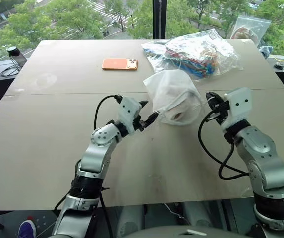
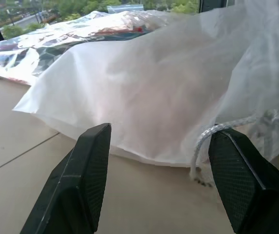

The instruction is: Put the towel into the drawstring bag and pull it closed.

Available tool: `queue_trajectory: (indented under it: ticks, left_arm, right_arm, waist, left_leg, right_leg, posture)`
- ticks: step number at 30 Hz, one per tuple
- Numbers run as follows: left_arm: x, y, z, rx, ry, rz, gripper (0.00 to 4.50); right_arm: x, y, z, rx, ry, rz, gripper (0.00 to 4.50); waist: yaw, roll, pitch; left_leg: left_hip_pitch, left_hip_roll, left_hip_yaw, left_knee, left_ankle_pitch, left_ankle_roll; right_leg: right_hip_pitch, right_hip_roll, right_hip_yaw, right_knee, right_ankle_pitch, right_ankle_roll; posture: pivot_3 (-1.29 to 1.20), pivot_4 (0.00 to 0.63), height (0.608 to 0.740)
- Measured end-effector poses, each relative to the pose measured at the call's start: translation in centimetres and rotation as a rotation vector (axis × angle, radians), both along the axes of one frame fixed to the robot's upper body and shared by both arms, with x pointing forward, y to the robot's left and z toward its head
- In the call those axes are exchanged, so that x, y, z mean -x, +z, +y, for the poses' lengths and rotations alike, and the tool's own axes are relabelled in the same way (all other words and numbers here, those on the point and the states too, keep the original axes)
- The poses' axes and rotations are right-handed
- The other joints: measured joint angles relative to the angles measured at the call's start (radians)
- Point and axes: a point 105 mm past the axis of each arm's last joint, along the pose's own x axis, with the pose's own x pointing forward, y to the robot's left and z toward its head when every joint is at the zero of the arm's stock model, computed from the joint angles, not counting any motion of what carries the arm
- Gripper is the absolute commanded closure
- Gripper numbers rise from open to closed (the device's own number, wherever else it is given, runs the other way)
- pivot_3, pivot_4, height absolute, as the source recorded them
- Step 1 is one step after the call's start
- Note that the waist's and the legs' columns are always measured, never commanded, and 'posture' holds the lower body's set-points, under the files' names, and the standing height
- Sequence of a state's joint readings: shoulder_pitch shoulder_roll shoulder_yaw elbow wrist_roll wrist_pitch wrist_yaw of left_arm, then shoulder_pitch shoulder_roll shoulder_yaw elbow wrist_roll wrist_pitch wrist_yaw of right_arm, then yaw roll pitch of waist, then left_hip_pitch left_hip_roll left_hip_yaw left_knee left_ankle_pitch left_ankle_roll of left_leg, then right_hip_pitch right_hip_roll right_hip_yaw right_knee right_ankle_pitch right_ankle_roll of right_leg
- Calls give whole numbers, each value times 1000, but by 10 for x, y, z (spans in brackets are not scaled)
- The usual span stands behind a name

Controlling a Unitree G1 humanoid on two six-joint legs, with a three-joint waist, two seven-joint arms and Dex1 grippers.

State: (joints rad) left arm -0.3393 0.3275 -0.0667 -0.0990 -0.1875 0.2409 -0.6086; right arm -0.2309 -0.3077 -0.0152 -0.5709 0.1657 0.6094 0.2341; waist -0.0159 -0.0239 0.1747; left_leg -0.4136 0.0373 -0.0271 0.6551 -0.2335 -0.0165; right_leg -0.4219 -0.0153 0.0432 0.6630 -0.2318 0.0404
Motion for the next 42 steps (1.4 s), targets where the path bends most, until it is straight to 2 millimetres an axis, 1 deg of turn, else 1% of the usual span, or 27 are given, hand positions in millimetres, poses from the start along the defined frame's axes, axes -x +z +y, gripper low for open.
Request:
queue_trajectory:
  ticks: [5, 9, 12, 16, 19, 23, 26, 29, 33, 35, 39, 41, 42]
  left_arm:
    - [15, -8, 3, 17, -74, 77, 1435]
    - [24, -8, 9, 14, -127, 130, 1435]
    - [21, -7, 16, 0, -113, 139, 1435]
    - [14, 0, 17, -7, -92, 114, 1435]
    - [13, 0, 16, -1, -83, 114, 1435]
    - [5, 7, 19, 59, -52, 134, 1435]
    - [-3, 17, 26, 119, -43, 167, 1435]
    - [3, 17, 25, 107, -130, 225, 1435]
    - [27, 5, 21, -21, -359, 344, 1435]
    - [32, -2, 22, -94, -445, 376, 1435]
    - [30, -9, 23, -163, -508, 392, 1435]
    - [29, -13, 21, -195, -544, 388, 1435]
    - [24, -13, 18, -187, -543, 371, 1435]
  right_arm:
    - [0, 0, 0, 1, -1, 0, 4500]
    - [0, 0, 0, 1, -1, 1, 4500]
    - [0, 0, 0, 1, -1, 1, 4500]
    - [0, 0, 0, 1, 0, 1, 4500]
    - [0, 0, 0, 1, -1, 1, 4500]
    - [0, 0, 0, 1, -1, 2, 4500]
    - [0, -1, -1, 2, -1, 5, 4500]
    - [0, -1, -1, 2, -2, 10, 4500]
    - [0, -1, 0, 3, 1, 11, 4500]
    - [0, -1, 0, 4, 3, 11, 4500]
    - [0, -1, 0, 4, 5, 9, 4500]
    - [0, -1, 0, 4, 2, 9, 4500]
    - [0, -1, -1, 4, -4, 10, 4500]
  waist:
    - [-1, 0, 0]
    - [-1, 0, 0]
    - [0, 0, 0]
    - [1, 0, 0]
    - [-1, 0, 0]
    - [0, 0, 0]
    - [-1, 0, 0]
    - [-2, 0, 0]
    - [-5, 0, 0]
    - [-4, 0, 0]
    - [0, 0, 0]
    - [0, 0, 0]
    - [1, 0, 0]
  left_leg:
    - [0, 0, 0, 0, 0, 0]
    - [0, 0, 0, 0, 0, 0]
    - [0, 0, 0, 0, 0, 0]
    - [0, 0, 0, 0, 0, 0]
    - [0, 0, 0, 0, 0, 0]
    - [0, 0, -1, 0, 0, 0]
    - [0, 0, -1, 0, 0, 0]
    - [0, 0, -1, 0, 0, 0]
    - [0, 0, 0, 0, 0, 0]
    - [1, 0, 0, 0, 0, 0]
    - [0, 0, 0, 0, 0, 0]
    - [0, 0, 0, 0, 0, 0]
    - [0, 0, 0, 0, 0, 0]
  right_leg:
    - [0, 0, 0, 0, 0, 0]
    - [0, 0, 0, 0, 0, 0]
    - [0, 0, 0, 0, 0, 0]
    - [0, 0, 0, 0, 0, 0]
    - [0, 0, 0, 0, 0, 0]
    - [0, 0, -1, 0, 0, 0]
    - [0, 0, 0, 0, 0, 0]
    - [0, 0, -1, 0, 0, 0]
    - [0, 0, -1, 0, 0, 0]
    - [0, 0, -1, 0, 0, 0]
    - [0, 0, -1, 0, 0, 0]
    - [0, 0, -1, -1, 0, 0]
    - [0, 0, -1, -1, 0, 0]
  posture:
    - [0, 150, 740]
    - [0, 150, 740]
    - [0, 150, 740]
    - [0, 150, 740]
    - [0, 150, 740]
    - [0, 150, 740]
    - [0, 150, 740]
    - [0, 150, 740]
    - [0, 150, 740]
    - [0, 150, 740]
    - [0, 150, 740]
    - [0, 150, 740]
    - [0, 150, 740]
